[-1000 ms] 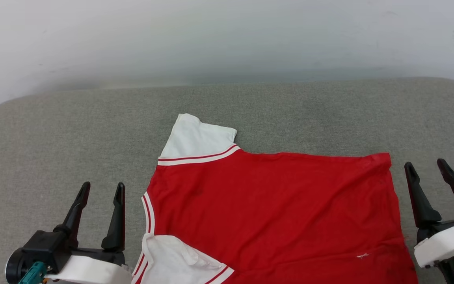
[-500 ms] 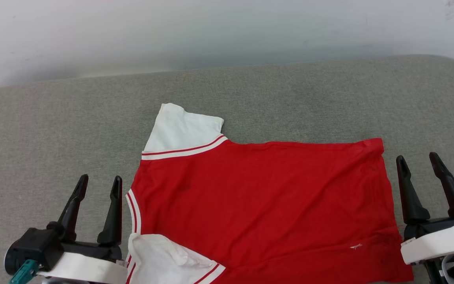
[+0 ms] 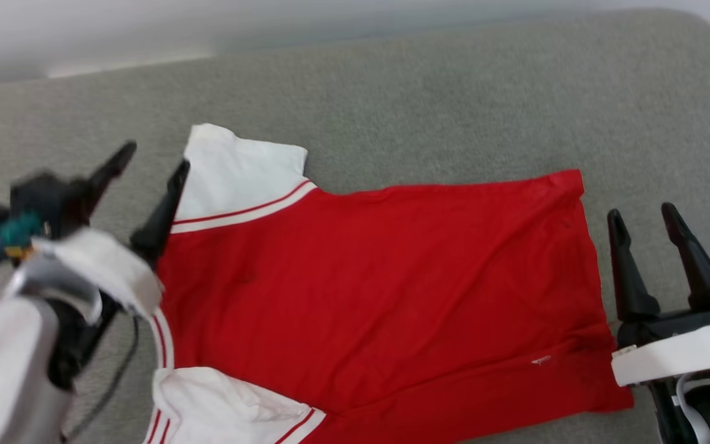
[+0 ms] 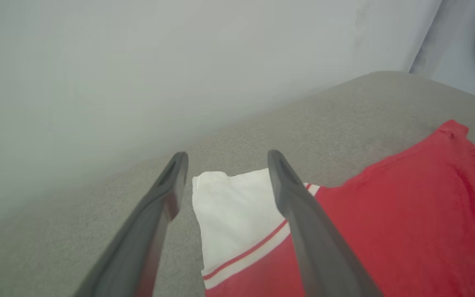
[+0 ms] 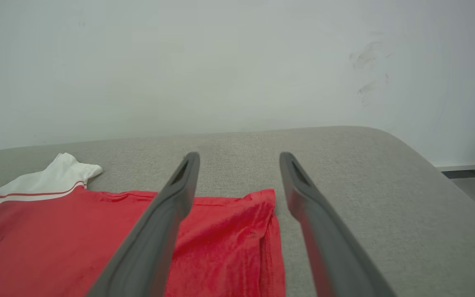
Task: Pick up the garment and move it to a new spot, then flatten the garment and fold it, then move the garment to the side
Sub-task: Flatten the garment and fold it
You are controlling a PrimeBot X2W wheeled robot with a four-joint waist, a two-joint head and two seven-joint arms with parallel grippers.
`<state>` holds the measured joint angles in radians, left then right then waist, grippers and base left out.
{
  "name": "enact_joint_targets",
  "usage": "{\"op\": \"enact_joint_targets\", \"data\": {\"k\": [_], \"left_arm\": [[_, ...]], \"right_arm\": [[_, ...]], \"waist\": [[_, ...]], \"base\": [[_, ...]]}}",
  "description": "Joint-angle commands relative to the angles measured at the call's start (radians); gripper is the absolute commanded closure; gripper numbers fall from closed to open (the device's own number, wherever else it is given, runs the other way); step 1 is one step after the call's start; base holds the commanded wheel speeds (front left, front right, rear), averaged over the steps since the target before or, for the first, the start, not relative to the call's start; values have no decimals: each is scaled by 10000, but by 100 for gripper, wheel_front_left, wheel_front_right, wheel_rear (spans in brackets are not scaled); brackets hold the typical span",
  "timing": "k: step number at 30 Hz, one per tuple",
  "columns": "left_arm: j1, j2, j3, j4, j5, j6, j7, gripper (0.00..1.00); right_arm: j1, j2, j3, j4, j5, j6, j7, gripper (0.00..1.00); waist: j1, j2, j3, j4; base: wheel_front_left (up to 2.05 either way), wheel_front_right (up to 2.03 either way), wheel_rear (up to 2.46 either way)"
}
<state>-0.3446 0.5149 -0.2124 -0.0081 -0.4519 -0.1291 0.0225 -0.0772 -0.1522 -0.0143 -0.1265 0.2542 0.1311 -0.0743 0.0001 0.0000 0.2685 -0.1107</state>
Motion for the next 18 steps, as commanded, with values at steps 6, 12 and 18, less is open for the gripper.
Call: {"op": "enact_joint_targets", "data": {"k": [6,12,18], "left_arm": [[-3027,1653,-1337,989,-2056,-6,2956,0],[-5112,2718,-2202,2118,-3308,-8,5617,0],[-6077,3314,-2850,3004,-4065,-9,7389,0]], "right_arm": [[-572,305,294,67,-115,-8,-237,0],[-906,522,523,243,-138,-8,-462,0],[-1036,696,720,551,-133,-8,-700,0]], "waist": [[-1,0,1304,-944],[-1,0,1994,-1474],[-1,0,2414,-1854]], "base": [[0,0,0],[0,0,0],[0,0,0]]}}
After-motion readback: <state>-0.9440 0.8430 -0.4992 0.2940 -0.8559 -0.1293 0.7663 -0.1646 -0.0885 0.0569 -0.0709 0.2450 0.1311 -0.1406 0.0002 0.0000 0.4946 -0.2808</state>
